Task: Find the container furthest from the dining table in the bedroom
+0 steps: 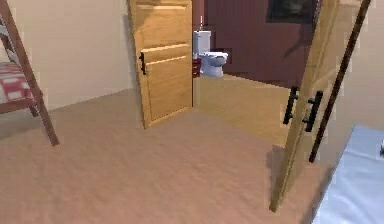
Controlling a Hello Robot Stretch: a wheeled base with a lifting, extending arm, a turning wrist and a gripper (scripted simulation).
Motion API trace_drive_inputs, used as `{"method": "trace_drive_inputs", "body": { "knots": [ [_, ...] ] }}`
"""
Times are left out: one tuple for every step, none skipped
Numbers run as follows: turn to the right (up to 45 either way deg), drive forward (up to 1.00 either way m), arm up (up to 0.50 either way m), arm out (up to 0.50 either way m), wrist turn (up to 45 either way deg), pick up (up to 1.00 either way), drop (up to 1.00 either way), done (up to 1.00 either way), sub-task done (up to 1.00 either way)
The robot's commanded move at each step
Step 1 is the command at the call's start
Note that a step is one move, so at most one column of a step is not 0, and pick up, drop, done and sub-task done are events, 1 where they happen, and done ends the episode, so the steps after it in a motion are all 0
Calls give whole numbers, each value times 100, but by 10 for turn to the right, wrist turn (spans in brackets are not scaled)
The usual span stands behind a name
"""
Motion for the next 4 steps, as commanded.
{"method": "trace_drive_inputs", "body": {
  "knots": [
    [0,95,0,0,0,0,0,0,0],
    [450,0,0,0,0,0,0,0,0],
    [450,0,0,0,0,0,0,0,0],
    [450,0,0,0,0,0,0,0,0]
  ]
}}
